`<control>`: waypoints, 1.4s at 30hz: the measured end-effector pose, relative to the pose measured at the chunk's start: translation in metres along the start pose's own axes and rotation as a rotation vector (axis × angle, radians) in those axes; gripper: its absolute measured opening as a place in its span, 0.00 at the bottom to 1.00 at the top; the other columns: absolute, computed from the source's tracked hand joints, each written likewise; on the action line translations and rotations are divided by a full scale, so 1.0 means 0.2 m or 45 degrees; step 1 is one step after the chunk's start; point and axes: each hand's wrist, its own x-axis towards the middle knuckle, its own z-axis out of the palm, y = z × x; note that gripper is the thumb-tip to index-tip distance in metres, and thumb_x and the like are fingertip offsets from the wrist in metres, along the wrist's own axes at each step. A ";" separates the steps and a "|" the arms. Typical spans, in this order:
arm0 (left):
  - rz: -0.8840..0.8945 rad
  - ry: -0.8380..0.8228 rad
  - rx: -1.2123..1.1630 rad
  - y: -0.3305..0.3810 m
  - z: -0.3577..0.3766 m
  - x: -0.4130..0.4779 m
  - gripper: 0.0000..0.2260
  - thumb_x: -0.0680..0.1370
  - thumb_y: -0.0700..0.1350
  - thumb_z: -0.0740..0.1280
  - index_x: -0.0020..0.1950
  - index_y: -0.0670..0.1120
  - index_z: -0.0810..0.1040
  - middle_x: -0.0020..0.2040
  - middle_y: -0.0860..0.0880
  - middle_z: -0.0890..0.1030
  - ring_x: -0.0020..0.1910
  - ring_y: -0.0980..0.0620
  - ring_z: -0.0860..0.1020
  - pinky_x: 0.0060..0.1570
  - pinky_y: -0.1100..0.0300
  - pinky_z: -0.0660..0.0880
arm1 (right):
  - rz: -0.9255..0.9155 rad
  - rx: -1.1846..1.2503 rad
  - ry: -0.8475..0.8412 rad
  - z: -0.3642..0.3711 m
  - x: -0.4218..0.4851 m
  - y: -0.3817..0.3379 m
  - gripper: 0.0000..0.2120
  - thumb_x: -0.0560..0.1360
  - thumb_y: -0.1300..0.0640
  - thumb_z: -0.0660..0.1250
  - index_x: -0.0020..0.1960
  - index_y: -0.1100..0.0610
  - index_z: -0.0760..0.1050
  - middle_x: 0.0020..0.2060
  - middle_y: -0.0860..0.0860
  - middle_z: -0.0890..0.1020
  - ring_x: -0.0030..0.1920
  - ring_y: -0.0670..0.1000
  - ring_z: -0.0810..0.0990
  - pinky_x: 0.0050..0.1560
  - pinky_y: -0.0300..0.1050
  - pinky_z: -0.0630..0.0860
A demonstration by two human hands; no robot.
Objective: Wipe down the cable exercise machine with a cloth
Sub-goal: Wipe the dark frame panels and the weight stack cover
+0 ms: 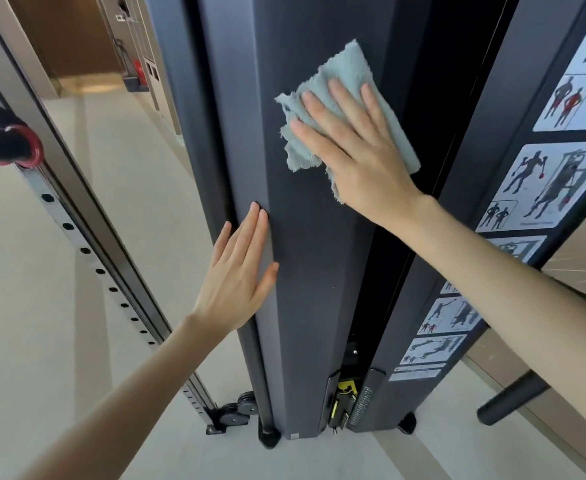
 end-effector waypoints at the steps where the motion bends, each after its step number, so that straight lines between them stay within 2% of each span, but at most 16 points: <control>1: 0.000 -0.003 -0.001 0.00 0.01 -0.01 0.29 0.82 0.51 0.54 0.78 0.39 0.50 0.78 0.42 0.53 0.77 0.48 0.56 0.76 0.50 0.48 | 0.012 0.019 0.002 0.00 -0.02 -0.02 0.25 0.74 0.75 0.60 0.69 0.60 0.69 0.67 0.59 0.73 0.70 0.62 0.64 0.75 0.56 0.46; 4: -0.009 -0.023 -0.006 0.01 0.04 -0.04 0.29 0.82 0.52 0.53 0.78 0.40 0.49 0.79 0.42 0.52 0.77 0.48 0.56 0.76 0.50 0.48 | -0.012 0.039 -0.095 0.03 -0.17 -0.12 0.24 0.75 0.74 0.60 0.69 0.60 0.68 0.68 0.58 0.72 0.70 0.61 0.63 0.76 0.55 0.45; 8: -0.004 -0.050 0.004 0.00 0.06 -0.06 0.30 0.82 0.52 0.53 0.79 0.40 0.48 0.79 0.43 0.51 0.77 0.49 0.56 0.76 0.51 0.47 | -0.095 -0.024 -0.215 0.00 -0.22 -0.12 0.28 0.73 0.74 0.62 0.71 0.58 0.66 0.69 0.56 0.71 0.71 0.60 0.63 0.76 0.55 0.46; 14: -0.024 -0.029 -0.014 0.01 0.10 -0.08 0.29 0.82 0.51 0.54 0.78 0.40 0.49 0.79 0.43 0.53 0.76 0.48 0.57 0.76 0.48 0.51 | -0.086 -0.008 -0.042 0.00 0.01 0.03 0.20 0.80 0.71 0.55 0.69 0.59 0.70 0.66 0.58 0.75 0.69 0.61 0.66 0.75 0.54 0.48; 20: -0.049 -0.033 -0.011 0.01 0.19 -0.14 0.29 0.82 0.50 0.54 0.78 0.40 0.48 0.78 0.41 0.54 0.78 0.49 0.52 0.76 0.49 0.50 | -0.111 -0.003 0.075 0.04 -0.01 0.03 0.19 0.78 0.72 0.61 0.66 0.59 0.75 0.64 0.57 0.76 0.67 0.61 0.68 0.74 0.54 0.51; 25: -0.022 0.067 -0.030 -0.01 0.25 -0.14 0.29 0.82 0.50 0.54 0.78 0.39 0.48 0.78 0.42 0.52 0.78 0.52 0.49 0.76 0.51 0.47 | -0.147 0.020 0.149 0.07 -0.01 0.05 0.19 0.77 0.73 0.61 0.65 0.60 0.75 0.65 0.58 0.76 0.67 0.62 0.69 0.75 0.51 0.48; 30: 0.002 0.244 0.024 -0.01 0.30 -0.13 0.27 0.81 0.48 0.53 0.78 0.38 0.53 0.78 0.42 0.54 0.76 0.49 0.55 0.76 0.53 0.46 | -0.152 0.066 0.151 0.09 -0.05 0.00 0.21 0.76 0.74 0.58 0.66 0.61 0.74 0.66 0.59 0.74 0.69 0.64 0.67 0.75 0.50 0.46; 33: 0.004 0.314 0.029 0.01 0.34 -0.15 0.26 0.81 0.47 0.52 0.78 0.38 0.56 0.78 0.42 0.57 0.75 0.51 0.56 0.76 0.56 0.43 | -0.169 0.087 0.087 0.11 -0.16 -0.06 0.22 0.76 0.73 0.55 0.66 0.62 0.74 0.67 0.60 0.73 0.69 0.65 0.67 0.75 0.52 0.48; 36: 0.069 0.354 0.029 -0.01 0.38 -0.19 0.26 0.80 0.47 0.51 0.78 0.39 0.56 0.78 0.44 0.56 0.76 0.54 0.54 0.76 0.57 0.42 | -0.180 0.052 0.024 0.11 -0.23 -0.07 0.23 0.76 0.71 0.52 0.68 0.62 0.72 0.68 0.60 0.72 0.70 0.64 0.65 0.75 0.52 0.48; 39: 0.120 0.383 0.003 -0.05 0.41 -0.20 0.27 0.80 0.47 0.51 0.78 0.41 0.54 0.78 0.46 0.55 0.76 0.60 0.51 0.76 0.57 0.42 | -0.093 0.029 0.028 0.10 -0.22 -0.07 0.24 0.75 0.70 0.52 0.69 0.62 0.71 0.69 0.59 0.71 0.71 0.64 0.64 0.75 0.48 0.45; 42: 0.119 0.415 -0.053 -0.05 0.44 -0.19 0.28 0.79 0.46 0.50 0.79 0.42 0.52 0.78 0.50 0.52 0.76 0.63 0.47 0.75 0.59 0.41 | -0.069 -0.005 0.050 0.14 -0.26 -0.15 0.24 0.75 0.70 0.52 0.68 0.61 0.72 0.68 0.59 0.72 0.71 0.65 0.64 0.74 0.53 0.46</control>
